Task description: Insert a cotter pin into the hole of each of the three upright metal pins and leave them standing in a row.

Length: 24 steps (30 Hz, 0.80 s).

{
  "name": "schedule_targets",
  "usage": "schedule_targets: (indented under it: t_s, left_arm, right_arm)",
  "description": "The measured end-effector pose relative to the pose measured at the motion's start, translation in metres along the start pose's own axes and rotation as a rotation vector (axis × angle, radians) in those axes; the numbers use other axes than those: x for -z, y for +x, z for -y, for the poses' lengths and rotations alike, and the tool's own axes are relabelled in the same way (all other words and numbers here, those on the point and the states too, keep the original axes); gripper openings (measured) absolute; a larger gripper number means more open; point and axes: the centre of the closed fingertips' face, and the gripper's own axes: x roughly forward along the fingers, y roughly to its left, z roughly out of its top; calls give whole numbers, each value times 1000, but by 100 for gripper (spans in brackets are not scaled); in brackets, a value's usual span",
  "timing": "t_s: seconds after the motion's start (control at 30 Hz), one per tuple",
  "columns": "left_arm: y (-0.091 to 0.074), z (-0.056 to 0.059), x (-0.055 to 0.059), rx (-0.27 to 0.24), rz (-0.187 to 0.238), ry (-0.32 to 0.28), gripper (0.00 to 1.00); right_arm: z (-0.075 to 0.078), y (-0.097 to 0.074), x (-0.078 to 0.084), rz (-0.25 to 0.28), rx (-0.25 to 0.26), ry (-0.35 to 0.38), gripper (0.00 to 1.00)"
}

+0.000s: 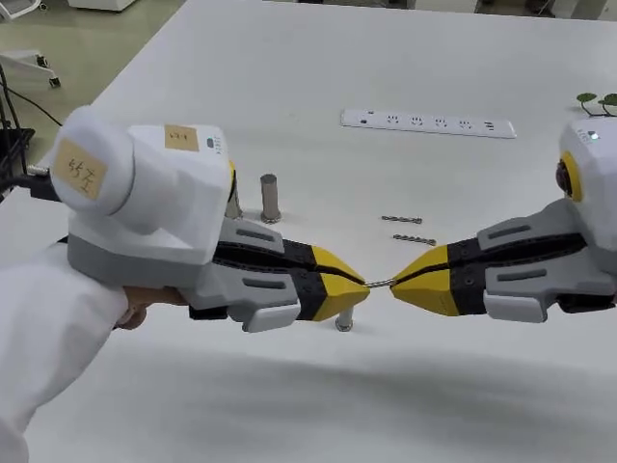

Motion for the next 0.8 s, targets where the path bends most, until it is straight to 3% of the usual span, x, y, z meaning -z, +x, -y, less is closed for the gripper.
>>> schedule_targets:
  t_s: [0.7,0.8]
  left_arm:
    - [5,5,3,61,-48,13,0]
    - [6,1,2,50,-46,-5,0]
  right_arm:
    - [-9,0,2,-53,-56,-62,0]
    - [-6,-1,1,-44,-40,-63,0]
